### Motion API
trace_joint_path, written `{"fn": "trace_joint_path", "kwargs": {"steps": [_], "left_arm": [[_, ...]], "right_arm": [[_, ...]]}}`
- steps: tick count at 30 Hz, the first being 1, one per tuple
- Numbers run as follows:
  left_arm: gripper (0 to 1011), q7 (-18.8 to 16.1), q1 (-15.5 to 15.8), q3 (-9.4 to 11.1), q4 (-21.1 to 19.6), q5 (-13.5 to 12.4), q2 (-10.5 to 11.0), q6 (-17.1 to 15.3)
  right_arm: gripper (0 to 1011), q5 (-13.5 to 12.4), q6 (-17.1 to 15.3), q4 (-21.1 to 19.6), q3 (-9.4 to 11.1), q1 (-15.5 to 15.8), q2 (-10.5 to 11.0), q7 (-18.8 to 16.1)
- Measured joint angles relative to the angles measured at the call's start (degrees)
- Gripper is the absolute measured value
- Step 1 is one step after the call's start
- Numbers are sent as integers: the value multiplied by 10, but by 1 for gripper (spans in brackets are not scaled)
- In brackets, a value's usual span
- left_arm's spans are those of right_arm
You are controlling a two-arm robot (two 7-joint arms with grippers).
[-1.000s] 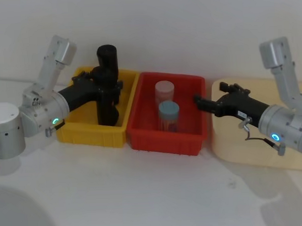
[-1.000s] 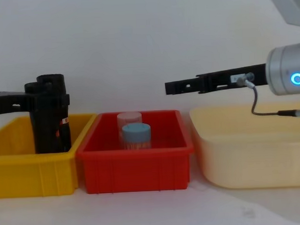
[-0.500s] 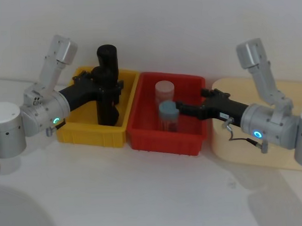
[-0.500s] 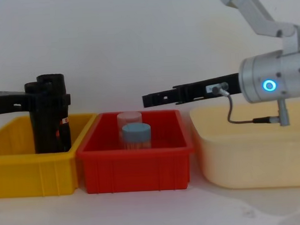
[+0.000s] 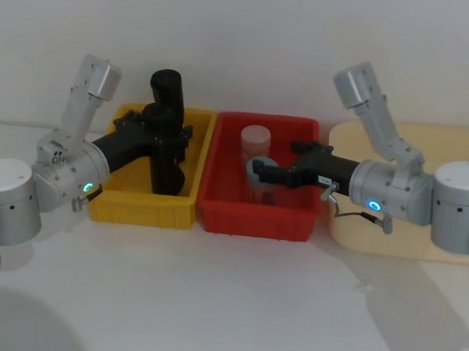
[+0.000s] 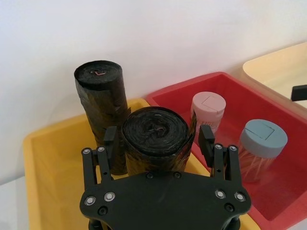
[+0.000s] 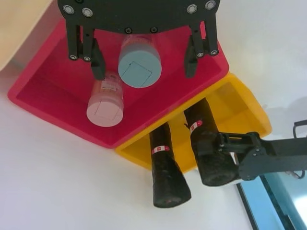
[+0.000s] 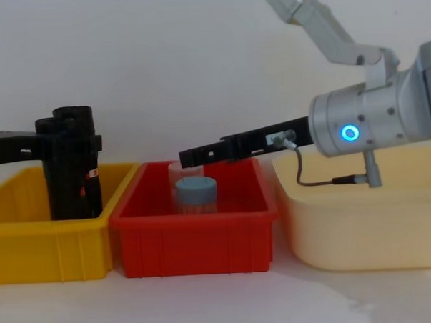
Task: Pick up the garbage bag with the one hand and transfer it to the other hand.
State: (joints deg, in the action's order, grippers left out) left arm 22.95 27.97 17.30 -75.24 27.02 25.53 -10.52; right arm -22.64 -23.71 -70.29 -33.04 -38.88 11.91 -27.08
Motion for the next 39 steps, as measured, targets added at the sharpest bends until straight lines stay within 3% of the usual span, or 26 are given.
{"fn": "trace_joint_path", "kwargs": {"steps": [14, 39], "left_arm": [[1001, 0, 1, 0, 0, 0, 0, 0], [1001, 0, 1, 0, 0, 0, 0, 0]], "right_arm": [[1001, 26, 30, 62, -23, -28, -21, -1], [1001, 48, 50, 125, -33, -48, -41, -12]]}}
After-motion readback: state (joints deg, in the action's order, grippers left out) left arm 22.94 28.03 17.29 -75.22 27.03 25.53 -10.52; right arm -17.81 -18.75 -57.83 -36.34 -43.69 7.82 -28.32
